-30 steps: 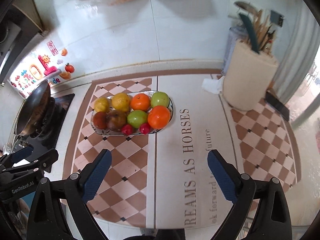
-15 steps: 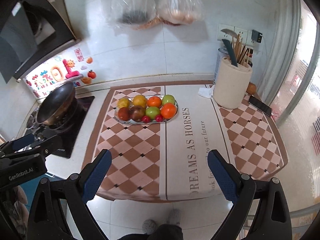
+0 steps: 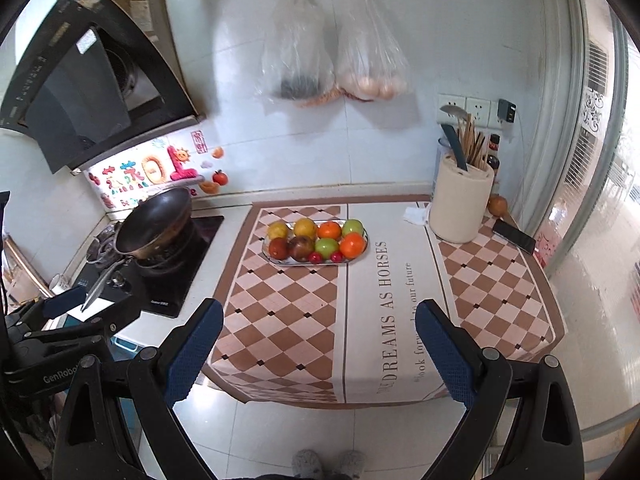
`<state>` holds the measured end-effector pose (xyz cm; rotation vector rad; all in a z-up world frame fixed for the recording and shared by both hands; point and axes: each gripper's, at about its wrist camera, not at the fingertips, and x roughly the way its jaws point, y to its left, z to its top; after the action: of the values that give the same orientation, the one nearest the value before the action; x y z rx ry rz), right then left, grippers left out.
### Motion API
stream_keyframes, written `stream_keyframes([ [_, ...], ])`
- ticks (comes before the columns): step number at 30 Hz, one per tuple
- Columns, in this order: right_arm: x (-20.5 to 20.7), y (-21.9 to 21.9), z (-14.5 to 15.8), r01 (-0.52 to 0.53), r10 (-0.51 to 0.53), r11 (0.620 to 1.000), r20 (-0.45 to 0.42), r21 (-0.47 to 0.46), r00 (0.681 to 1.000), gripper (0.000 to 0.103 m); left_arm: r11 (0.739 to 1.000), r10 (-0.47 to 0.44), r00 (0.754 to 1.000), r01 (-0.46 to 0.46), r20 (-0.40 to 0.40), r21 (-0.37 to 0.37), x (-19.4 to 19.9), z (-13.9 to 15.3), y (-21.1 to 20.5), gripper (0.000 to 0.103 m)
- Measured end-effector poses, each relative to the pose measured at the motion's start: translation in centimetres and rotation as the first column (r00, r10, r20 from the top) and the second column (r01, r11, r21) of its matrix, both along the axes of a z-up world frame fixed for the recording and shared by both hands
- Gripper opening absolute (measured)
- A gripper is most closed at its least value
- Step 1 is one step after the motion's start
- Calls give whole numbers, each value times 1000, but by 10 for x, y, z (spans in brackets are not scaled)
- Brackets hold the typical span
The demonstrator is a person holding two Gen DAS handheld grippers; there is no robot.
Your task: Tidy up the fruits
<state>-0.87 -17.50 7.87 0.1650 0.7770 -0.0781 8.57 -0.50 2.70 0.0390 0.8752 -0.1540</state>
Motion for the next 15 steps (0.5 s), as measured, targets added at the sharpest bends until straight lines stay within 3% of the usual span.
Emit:
stream_keyframes([
  [15,-21,4,11,-27,27,999,11,26,1000,99,1000,11,999,-11,33,-4,-23,14,-4,98],
])
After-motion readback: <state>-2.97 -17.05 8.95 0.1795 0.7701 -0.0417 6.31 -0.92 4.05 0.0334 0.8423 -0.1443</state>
